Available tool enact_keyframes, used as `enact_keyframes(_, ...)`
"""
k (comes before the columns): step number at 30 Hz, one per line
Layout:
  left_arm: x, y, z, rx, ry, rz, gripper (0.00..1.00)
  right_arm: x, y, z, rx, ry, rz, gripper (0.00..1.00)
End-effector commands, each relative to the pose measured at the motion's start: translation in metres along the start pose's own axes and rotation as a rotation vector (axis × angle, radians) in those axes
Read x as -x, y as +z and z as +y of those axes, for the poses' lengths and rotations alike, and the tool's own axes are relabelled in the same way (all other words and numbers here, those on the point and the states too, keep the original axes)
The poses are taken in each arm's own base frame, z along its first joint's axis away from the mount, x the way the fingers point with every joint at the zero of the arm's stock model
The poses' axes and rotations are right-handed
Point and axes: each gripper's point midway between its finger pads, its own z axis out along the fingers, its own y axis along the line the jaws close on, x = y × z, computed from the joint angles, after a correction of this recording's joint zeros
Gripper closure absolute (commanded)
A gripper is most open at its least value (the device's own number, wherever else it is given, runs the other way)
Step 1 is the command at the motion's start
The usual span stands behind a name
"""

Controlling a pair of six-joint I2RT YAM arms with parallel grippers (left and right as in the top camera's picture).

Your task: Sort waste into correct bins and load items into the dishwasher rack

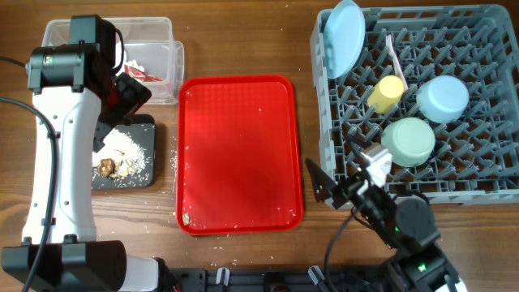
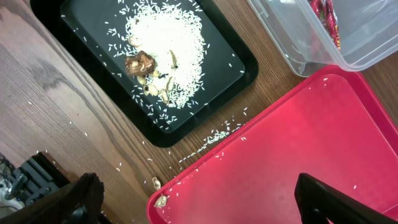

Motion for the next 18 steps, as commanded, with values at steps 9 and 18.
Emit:
enact_keyframes(9,0.003,0.000,0.002,0.009,0.000,-0.011,0.00,-0.009,-0.022,-0.014,0.002,-0.038,-0.190,0.00)
enact_keyframes(18,0.003,0.000,0.002,0.009,-0.001,-0.011,0.00,0.000,-0.031,-0.035,-0.086,-0.055,-0.229,0.00)
